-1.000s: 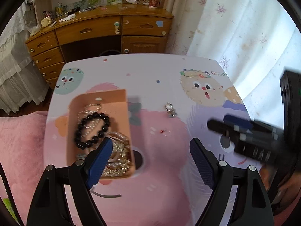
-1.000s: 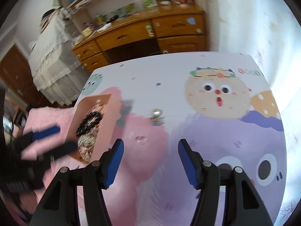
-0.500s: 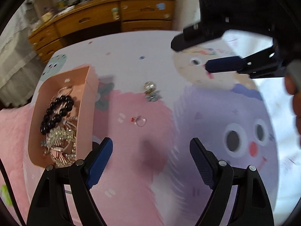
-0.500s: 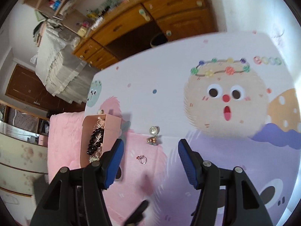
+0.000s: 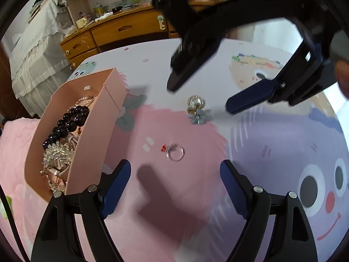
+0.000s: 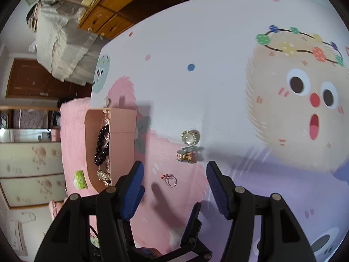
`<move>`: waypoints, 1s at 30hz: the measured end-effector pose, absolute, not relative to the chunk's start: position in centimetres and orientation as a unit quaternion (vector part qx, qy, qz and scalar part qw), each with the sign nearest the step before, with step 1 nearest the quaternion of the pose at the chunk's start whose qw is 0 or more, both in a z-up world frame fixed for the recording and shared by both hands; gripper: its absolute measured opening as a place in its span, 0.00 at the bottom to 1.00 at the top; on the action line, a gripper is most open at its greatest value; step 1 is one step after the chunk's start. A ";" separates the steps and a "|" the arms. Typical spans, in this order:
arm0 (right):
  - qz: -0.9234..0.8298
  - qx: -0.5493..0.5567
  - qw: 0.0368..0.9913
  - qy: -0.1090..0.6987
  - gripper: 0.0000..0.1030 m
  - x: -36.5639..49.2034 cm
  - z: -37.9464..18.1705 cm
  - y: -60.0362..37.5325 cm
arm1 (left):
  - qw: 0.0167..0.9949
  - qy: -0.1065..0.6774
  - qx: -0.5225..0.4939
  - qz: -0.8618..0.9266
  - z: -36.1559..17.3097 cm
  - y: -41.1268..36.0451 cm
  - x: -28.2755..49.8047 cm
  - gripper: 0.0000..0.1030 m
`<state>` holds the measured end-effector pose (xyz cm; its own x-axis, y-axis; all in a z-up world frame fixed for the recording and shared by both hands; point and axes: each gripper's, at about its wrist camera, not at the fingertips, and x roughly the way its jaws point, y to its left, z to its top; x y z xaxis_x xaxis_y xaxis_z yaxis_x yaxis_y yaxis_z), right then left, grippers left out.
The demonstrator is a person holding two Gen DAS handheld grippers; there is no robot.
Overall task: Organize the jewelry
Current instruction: 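Grasp the small red-gem ring with left tool while right tool grasps blue flower charm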
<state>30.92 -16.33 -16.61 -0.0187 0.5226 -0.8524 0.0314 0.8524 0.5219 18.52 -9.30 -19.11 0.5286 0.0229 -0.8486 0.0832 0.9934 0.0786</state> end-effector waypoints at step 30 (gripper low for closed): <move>0.184 0.105 0.671 0.710 0.11 31.4 -18.2 -15.0 | 0.886 0.463 -0.004 -0.022 -19.4 -6.4 21.1 0.18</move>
<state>31.41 -15.01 -18.20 -0.0762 0.3966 -0.9148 -0.0976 0.9101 0.4027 21.12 -6.44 -19.42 0.5707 -0.0421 -0.8200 0.0343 0.9990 -0.0273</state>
